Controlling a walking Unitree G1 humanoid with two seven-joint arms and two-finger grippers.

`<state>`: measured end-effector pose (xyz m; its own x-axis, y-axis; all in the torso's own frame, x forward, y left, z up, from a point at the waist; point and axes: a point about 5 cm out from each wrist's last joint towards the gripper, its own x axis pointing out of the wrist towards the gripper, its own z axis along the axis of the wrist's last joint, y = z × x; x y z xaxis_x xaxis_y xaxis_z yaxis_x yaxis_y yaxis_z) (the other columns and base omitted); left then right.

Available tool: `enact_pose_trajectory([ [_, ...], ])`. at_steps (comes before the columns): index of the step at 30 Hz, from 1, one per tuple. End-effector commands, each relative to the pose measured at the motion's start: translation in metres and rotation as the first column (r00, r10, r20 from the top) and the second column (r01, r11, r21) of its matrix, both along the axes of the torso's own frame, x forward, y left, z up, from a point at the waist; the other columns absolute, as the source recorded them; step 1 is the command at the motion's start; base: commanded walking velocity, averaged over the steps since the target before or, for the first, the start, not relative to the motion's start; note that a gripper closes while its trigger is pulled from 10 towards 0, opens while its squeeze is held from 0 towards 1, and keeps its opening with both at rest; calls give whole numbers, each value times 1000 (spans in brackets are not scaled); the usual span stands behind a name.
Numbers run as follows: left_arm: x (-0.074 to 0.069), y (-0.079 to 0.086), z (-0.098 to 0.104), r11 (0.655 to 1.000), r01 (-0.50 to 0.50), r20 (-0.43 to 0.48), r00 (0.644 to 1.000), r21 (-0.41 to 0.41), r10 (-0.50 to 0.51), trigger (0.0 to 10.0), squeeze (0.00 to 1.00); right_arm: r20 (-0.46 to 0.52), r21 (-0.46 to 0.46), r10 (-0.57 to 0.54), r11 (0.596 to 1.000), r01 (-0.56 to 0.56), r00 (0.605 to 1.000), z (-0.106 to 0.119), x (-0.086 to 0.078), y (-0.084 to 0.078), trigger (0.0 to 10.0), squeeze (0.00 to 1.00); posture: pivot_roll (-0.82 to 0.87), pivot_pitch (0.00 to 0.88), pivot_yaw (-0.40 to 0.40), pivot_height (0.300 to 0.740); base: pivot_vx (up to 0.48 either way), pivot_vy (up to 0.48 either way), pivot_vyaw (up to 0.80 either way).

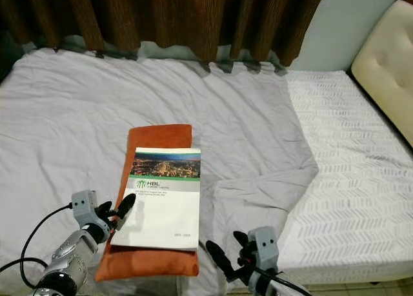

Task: Clean up the room

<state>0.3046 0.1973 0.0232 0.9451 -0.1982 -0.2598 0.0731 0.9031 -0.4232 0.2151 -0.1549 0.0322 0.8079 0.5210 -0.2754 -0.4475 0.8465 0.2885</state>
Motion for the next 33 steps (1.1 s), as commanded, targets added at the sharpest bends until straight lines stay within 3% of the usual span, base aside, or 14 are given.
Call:
enact_pose_trajectory([
  [1,-1,0,-2,999,37,-26,999,16,-37,10000,0,-16,-3,-21,1000,21,1000,-5,-5,-2,10000,0,-41,187,-46,740,0,0,0],
  [10,-7,0,-13,998,63,-123,990,-12,-64,10000,0,-15,19,-40,999,40,999,-9,-6,11,10000,0,-28,186,4,740,0,0,0],
  [17,3,-12,-7,997,73,-114,991,-28,-75,10000,0,-11,18,-30,999,30,999,-8,-7,13,10000,0,-53,199,-9,740,0,0,0],
  [21,10,-17,0,997,63,-89,994,-35,-66,10000,0,-10,-4,-28,1000,28,1000,-5,-13,6,10000,0,-84,217,-27,740,0,0,0],
  [27,8,-26,-5,997,40,-113,992,-72,-48,10000,0,-34,-26,-15,1000,14,999,0,-30,-4,10000,0,-155,284,-81,740,0,0,0],
  [33,9,-34,-6,996,25,-136,990,-86,-37,10000,0,-61,-20,-2,1000,1,998,0,-42,-1,10000,0,-150,304,-80,740,0,0,0],
])
